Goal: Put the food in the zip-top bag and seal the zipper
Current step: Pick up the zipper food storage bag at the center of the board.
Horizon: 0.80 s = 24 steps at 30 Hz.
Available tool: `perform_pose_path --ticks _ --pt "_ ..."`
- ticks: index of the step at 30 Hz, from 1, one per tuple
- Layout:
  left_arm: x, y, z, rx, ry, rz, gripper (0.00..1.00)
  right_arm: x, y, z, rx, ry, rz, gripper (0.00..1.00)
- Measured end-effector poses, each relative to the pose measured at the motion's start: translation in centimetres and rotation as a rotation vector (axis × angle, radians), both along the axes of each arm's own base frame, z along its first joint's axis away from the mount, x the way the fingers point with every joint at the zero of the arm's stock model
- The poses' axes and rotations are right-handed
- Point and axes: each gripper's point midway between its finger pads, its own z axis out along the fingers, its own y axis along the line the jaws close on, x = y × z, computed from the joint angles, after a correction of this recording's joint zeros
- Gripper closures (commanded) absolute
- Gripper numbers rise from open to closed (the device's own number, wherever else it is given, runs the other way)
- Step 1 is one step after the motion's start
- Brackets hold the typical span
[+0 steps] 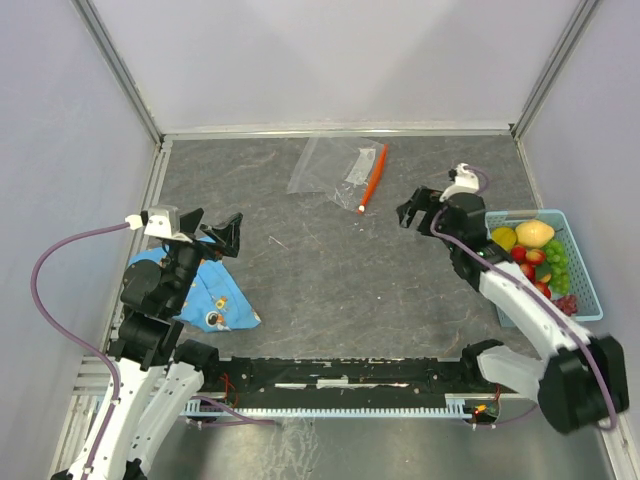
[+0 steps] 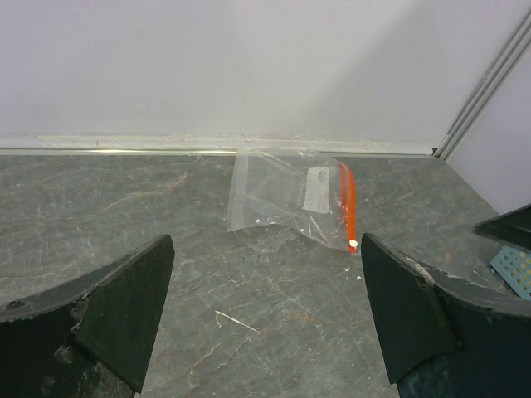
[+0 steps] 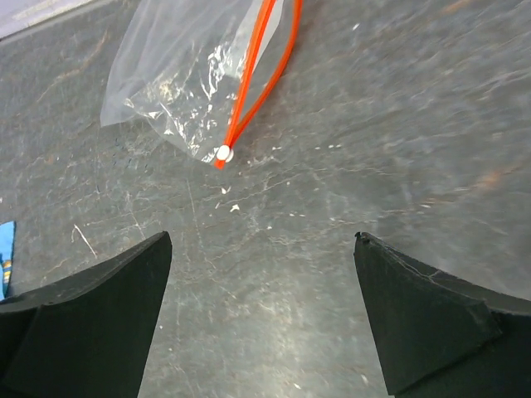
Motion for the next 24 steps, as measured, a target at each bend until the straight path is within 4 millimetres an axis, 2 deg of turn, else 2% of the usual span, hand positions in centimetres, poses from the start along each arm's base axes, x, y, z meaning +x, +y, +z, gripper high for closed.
perform_pose_path --ticks 3,6,9,16,24 --pt "0.0 0.0 0.0 0.000 0.000 0.000 0.00 2.1 1.8 -3.3 0.050 0.069 0.021 0.00" --pt "0.0 0.0 0.0 0.000 0.001 -0.001 0.00 3.8 2.8 -5.2 0.088 0.094 0.023 0.05" --pt "0.1 -0.1 -0.1 0.001 0.002 -0.003 0.00 5.7 3.7 -6.1 0.113 0.096 0.024 0.12" --pt "0.3 -0.4 -0.5 0.007 0.016 -0.018 0.00 11.6 6.1 -7.0 0.171 0.044 0.038 0.30" --pt "0.5 -0.5 -0.8 0.010 0.026 -0.018 0.01 16.6 8.1 -10.2 0.203 0.042 0.047 0.43"
